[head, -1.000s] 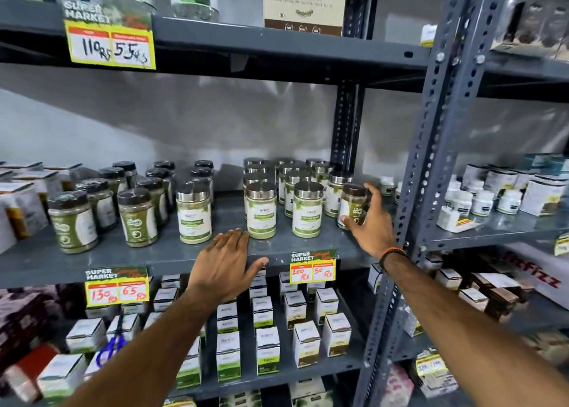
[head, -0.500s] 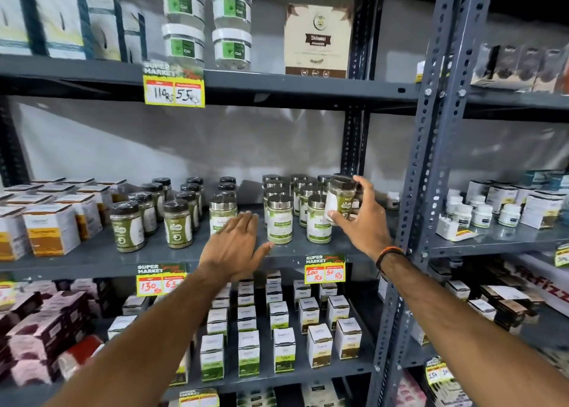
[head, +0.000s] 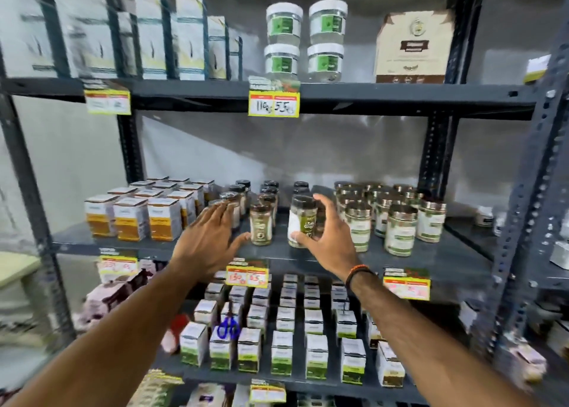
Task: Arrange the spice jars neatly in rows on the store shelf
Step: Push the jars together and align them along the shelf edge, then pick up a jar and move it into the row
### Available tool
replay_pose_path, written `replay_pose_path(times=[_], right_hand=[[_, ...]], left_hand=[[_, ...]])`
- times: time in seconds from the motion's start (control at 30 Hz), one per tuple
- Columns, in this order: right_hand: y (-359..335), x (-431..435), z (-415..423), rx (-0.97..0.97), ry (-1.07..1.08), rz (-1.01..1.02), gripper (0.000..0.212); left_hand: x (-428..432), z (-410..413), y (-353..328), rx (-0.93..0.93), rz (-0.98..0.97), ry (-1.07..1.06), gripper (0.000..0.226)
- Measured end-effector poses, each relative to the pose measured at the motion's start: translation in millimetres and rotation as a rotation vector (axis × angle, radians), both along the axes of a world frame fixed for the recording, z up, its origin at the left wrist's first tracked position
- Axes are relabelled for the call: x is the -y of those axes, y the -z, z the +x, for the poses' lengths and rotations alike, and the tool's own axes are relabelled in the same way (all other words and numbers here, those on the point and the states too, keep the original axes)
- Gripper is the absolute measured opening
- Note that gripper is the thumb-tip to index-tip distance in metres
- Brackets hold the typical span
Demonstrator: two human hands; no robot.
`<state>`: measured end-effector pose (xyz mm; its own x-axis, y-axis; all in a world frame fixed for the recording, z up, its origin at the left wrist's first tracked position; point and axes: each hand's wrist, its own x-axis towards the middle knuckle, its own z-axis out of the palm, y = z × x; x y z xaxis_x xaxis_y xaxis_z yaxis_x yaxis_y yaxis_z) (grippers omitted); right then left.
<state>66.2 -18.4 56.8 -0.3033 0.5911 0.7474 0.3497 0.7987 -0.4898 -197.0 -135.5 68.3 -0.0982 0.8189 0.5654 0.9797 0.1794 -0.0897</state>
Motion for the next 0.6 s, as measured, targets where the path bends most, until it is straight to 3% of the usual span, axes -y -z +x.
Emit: replay_pose_path(times=[0.43,0.6], right_hand=[[50.9,-22.5,-64.0,-0.048,0.017,-0.124,0.098],[54.4,-24.4,-70.0,-0.019,0.026,-0.107,0.105]], left_hand=[[-12.4,-92.1,63.5,0.125,-0.142,-0.032,0.097],[-25.3,-106.8,77.7,0.07,-0.182,-0.031,0.096]])
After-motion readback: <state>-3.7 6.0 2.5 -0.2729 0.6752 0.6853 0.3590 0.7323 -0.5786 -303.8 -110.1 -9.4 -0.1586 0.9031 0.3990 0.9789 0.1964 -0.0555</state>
